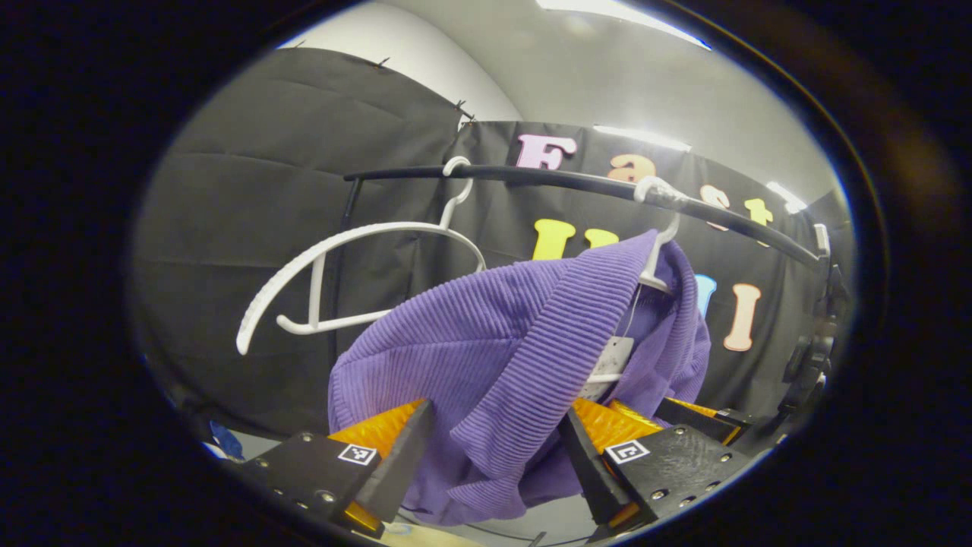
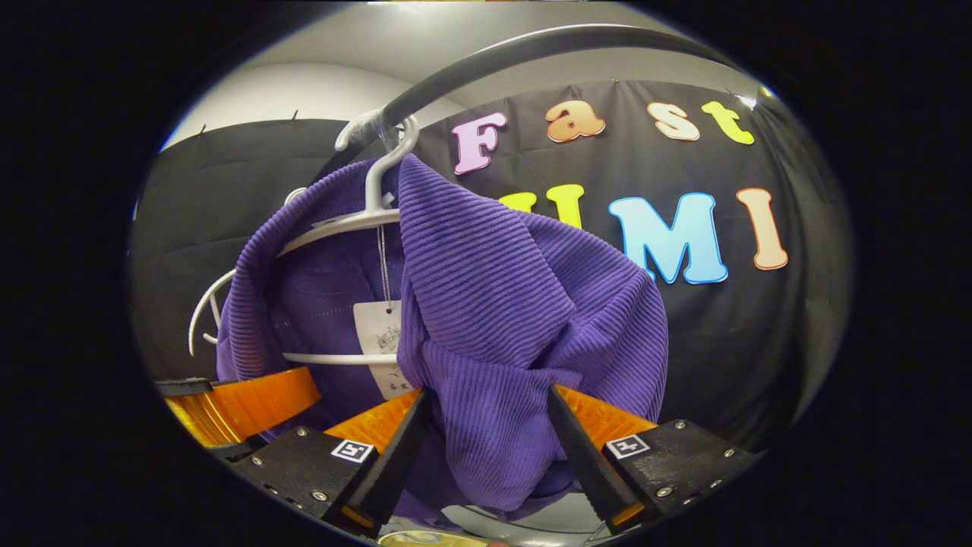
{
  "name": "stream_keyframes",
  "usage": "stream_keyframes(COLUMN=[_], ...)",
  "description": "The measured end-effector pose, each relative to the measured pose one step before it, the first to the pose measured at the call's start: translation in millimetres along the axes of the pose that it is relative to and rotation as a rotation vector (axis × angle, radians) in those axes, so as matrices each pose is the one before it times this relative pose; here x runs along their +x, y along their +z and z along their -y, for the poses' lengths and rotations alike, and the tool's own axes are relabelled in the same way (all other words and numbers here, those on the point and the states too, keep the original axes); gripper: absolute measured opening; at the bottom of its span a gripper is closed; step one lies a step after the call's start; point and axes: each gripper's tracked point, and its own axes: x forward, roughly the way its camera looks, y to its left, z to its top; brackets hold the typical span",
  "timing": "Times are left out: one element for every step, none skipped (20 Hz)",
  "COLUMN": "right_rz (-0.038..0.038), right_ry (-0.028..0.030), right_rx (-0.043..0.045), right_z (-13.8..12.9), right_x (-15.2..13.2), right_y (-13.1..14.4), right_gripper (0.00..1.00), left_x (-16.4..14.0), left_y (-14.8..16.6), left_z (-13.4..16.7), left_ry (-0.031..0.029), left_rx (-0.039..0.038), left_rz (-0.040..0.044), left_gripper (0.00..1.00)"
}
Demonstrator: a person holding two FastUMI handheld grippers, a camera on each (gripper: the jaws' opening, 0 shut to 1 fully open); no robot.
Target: Grasp the clothes on the hanger with both hands and then place them into the laundry hamper below.
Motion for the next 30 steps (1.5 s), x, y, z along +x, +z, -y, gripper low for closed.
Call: stream_keyframes(right_rz=[0.01770,0.01595,0.01076,0.00533,0.00623,0.00690,0.00214,-0.00577,-0.00518,-0.00237,-0.00098,0.00535,0.00161,-0.00837,0.00016,0.00440,0.00426,0.01102,0.02136,0.02343,0.02361,0.01694,0.01235,0.01472,0.01619,0.01404,0.00768,0.00749,0.00378,0.00577], right_ry=[-0.01875,-0.01694,-0.01281,-0.01292,-0.01014,-0.00973,-0.00474,0.00389,0.01346,0.01672,0.01225,0.01292,0.01619,0.01441,0.01136,0.01284,0.00907,-0.00236,-0.01293,-0.00986,-0.01739,-0.01783,-0.01421,-0.01364,-0.01432,-0.01571,-0.01312,-0.01022,-0.00994,-0.00835], right_rx=[-0.01162,-0.01949,-0.02207,-0.02030,-0.01041,0.00292,0.01136,0.01753,0.02084,0.01868,0.01540,0.01618,0.01255,0.00293,0.00078,-0.00039,-0.00371,-0.00563,-0.00662,-0.00544,-0.00402,-0.00225,0.00241,0.00341,-0.00139,-0.00773,-0.00775,-0.00228,-0.00099,-0.00137], right_z=[5.87,6.34,3.95,6.76,8.56,9.16,7.35,2.65,3.81,3.14,4.29,2.38,-1.51,-0.94,0.29,-0.34,-1.77,1.23,3.27,2.26,2.25,2.53,-1.42,-0.94,-3.85,-0.78,-0.45,1.07,1.36,1.09], right_x=[3.36,2.52,2.45,2.39,2.13,2.72,1.66,0.01,0.47,0.72,-1.71,-1.58,1.81,0.81,1.60,-2.67,-6.54,-5.12,-4.29,-4.84,-5.84,-5.55,-8.37,-6.23,-9.97,-5.94,-3.10,-1.04,1.82,0.52], right_y=[2.01,1.86,-1.27,-1.40,-3.45,0.08,0.12,0.07,-0.46,0.70,0.44,2.34,1.96,0.11,0.10,3.05,-0.33,3.27,5.22,5.87,3.13,4.04,3.21,5.68,6.65,6.03,3.59,3.64,1.37,3.38], right_gripper=[0.94,0.93,0.92,0.90,0.88,0.82,0.77,0.65,0.58,0.43,0.36,0.20,0.14,0.08,0.07,0.01,0.00,0.00,0.00,0.00,0.00,0.00,0.00,0.00,0.00,0.00,0.00,0.00,0.00,0.00], left_x=[1.03,0.88,1.74,-2.30,0.14,1.45,3.51,5.59,-1.14,-5.61,-4.02,0.00,-3.64,-4.02,-5.39,0.50,-4.08,-5.98,-2.29,-3.03,-4.93,-5.14,-7.66,-5.15,-5.81,-5.08,-2.99,0.41,0.89,1.83], left_y=[0.78,-2.54,-2.18,-2.61,-1.37,-0.72,-0.29,0.66,3.21,-0.42,2.78,0.55,2.50,-5.31,-0.46,4.29,2.02,5.98,2.87,5.49,5.86,9.29,9.02,9.29,9.12,9.02,10.41,11.34,7.68,7.20], left_z=[-2.11,-1.25,-0.15,-0.98,-1.85,2.75,4.39,-2.24,1.07,5.70,0.07,-9.29,5.85,9.62,1.99,-4.68,-5.45,-0.43,-1.61,-2.43,-2.84,-2.17,-2.99,-2.92,-2.38,-2.05,-2.98,-3.24,-1.90,-3.91], left_ry=[0.01906,0.01759,0.00813,0.00101,0.00755,-0.00347,-0.00926,0.01568,0.00026,-0.01894,-0.00319,0.02237,-0.02398,-0.03224,-0.01742,-0.00440,0.01283,-0.00970,-0.00309,-0.00447,-0.00800,-0.00852,-0.00817,-0.00527,-0.00719,-0.00552,-0.00244,-0.00085,-0.00092,0.00016], left_rx=[0.00153,0.00197,0.00219,0.00274,-0.00051,0.00095,0.00477,0.00696,0.00116,0.00929,0.02427,0.01789,-0.01178,-0.02680,-0.02674,-0.01259,-0.00182,0.00257,0.00683,0.00016,-0.00825,-0.01084,-0.00532,0.00351,0.00472,-0.00094,-0.00549,-0.00919,-0.00611,0.00052], left_rz=[0.00551,0.00333,-0.00499,-0.00381,0.00212,-0.00110,-0.00452,0.00876,0.01000,0.00349,0.01613,0.02181,0.00262,-0.01165,-0.00021,0.01030,0.00964,0.00968,0.00772,0.00874,0.01260,0.01799,0.01816,0.01275,0.01260,0.01469,0.01630,0.01658,0.01107,0.00939], left_gripper=[0.93,0.93,0.98,0.98,0.85,0.72,0.59,0.59,0.44,0.28,0.29,0.23,0.10,0.04,0.04,0.04,0.04,0.01,0.06,0.06,0.06,0.06,0.01,0.01,0.01,0.00,0.01,0.01,0.00,0.01])
